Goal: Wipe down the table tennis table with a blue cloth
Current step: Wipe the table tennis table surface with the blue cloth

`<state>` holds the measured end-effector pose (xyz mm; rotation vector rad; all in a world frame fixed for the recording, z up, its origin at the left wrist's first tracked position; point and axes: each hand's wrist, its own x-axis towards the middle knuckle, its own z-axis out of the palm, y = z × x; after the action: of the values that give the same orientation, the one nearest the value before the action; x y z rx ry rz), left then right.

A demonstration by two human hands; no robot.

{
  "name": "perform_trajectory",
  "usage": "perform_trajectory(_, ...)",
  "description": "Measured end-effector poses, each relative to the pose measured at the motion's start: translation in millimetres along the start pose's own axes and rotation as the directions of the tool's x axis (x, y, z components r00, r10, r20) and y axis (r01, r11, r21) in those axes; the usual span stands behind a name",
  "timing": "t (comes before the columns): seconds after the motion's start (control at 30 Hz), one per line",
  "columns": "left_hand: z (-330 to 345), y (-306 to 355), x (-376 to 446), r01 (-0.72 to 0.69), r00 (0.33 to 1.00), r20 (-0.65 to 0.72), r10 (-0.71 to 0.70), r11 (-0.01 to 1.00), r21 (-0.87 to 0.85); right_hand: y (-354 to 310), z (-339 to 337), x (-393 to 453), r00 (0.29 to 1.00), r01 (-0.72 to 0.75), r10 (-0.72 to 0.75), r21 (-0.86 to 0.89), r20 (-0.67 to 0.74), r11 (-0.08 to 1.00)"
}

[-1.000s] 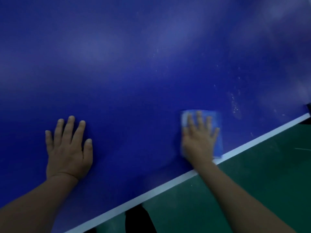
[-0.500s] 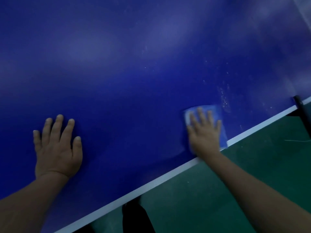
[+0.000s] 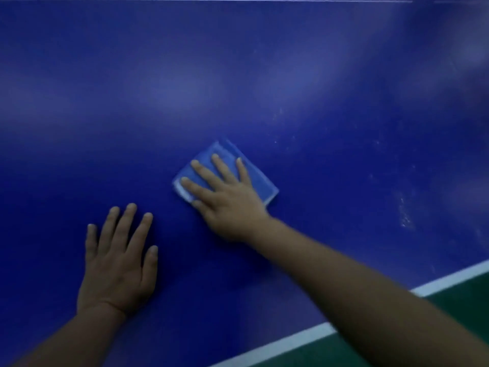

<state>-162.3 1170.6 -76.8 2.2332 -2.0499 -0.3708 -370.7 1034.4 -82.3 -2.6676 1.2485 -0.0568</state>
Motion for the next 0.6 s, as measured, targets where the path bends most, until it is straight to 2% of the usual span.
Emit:
perform_trajectory(0.03, -0.2, -0.4, 0.4, -0.005, 1.0, -0.003, 0.005, 1.0, -0.002, 29.5, -8.2, 10.5, 0.999, -0.024, 0.025, -0.037, 0.021, 0.999)
perform_trajectory(0.07, -0.4, -1.2, 0.4, -0.009, 1.0, -0.006, 0.009, 1.0, -0.002, 64.8, -17.5, 17.5, 0.993, -0.106, 0.11, -0.093, 0.04, 0.99)
perform_trajectory(0.1, -0.1, -1.8, 0.1, -0.014, 1.0, -0.011, 0.014, 1.0, 0.0, 105.1, -26.4, 20.7, 0.963, -0.262, 0.269, -0.143, 0.031, 0.955)
perform_trajectory(0.13, 0.4, -2.0, -0.6, -0.019, 1.0, -0.016, 0.019, 1.0, 0.0, 145.0, -36.9, 20.1, 0.877, -0.476, 0.481, -0.138, 0.001, 0.869)
perform_trajectory(0.17, 0.7, -1.9, -1.1, -0.024, 0.999, -0.022, 0.024, 1.0, -0.002, 177.7, -48.4, 16.3, 0.731, -0.683, 0.682, -0.058, -0.036, 0.729)
perform_trajectory(0.2, 0.4, -1.8, -1.1, -0.027, 0.999, -0.024, 0.027, 1.0, -0.005, 196.7, -57.9, 12.6, 0.571, -0.818, 0.82, 0.065, -0.042, 0.572)
perform_trajectory(0.23, -0.6, -1.6, -0.7, -0.028, 0.999, -0.02, 0.028, 1.0, -0.008, 200.6, -61.8, 11.5, 0.47, -0.872, 0.882, 0.139, -0.035, 0.47)
perform_trajectory(0.27, -1.8, -1.5, -0.2, -0.028, 1.0, -0.012, 0.027, 1.0, -0.011, 189.3, -60.0, 14.9, 0.451, -0.881, 0.892, 0.142, -0.042, 0.452)
perform_trajectory(0.3, -2.8, -1.2, 0.2, -0.024, 1.0, -0.003, 0.024, 1.0, -0.013, 167.8, -52.9, 21.3, 0.509, -0.854, 0.858, 0.09, -0.059, 0.513)
perform_trajectory(0.33, -3.8, -0.9, -0.6, -0.022, 1.0, 0.006, 0.022, 1.0, -0.014, 138.8, -41.8, 26.1, 0.632, -0.772, 0.771, 0.03, -0.073, 0.635)
perform_trajectory(0.4, -5.6, -0.2, -1.5, -0.017, 1.0, 0.017, 0.017, 1.0, -0.021, 75.4, -19.9, 23.8, 0.899, -0.437, 0.436, -0.047, -0.031, 0.898)
perform_trajectory(0.43, -6.0, 0.0, -1.1, -0.015, 1.0, 0.02, 0.016, 1.0, -0.021, 57.7, -12.5, 14.1, 0.967, -0.252, 0.253, -0.074, 0.008, 0.965)
perform_trajectory(0.47, -6.2, 0.0, -1.1, -0.013, 0.999, 0.029, 0.014, 1.0, -0.021, 56.7, -11.9, 6.0, 0.987, -0.153, 0.156, -0.076, 0.036, 0.985)
perform_trajectory(0.5, -6.7, 0.0, -1.0, -0.01, 0.999, 0.039, 0.011, 1.0, -0.024, 72.9, -17.2, 0.2, 0.985, -0.165, 0.168, -0.077, 0.04, 0.983)
perform_trajectory(0.53, -7.0, 0.1, -0.5, -0.007, 0.999, 0.043, 0.008, 1.0, -0.029, 98.0, -22.8, -5.3, 0.958, -0.285, 0.287, -0.102, 0.006, 0.953)
perform_trajectory(0.57, -6.6, 0.5, -0.3, -0.007, 0.999, 0.042, 0.008, 1.0, -0.028, 126.6, -29.7, -11.3, 0.884, -0.465, 0.467, -0.112, -0.014, 0.878)
perform_trajectory(0.6, -5.8, 0.8, -0.9, -0.009, 0.999, 0.045, 0.01, 1.0, -0.025, 153.1, -39.4, -18.2, 0.748, -0.663, 0.663, -0.077, -0.034, 0.745)
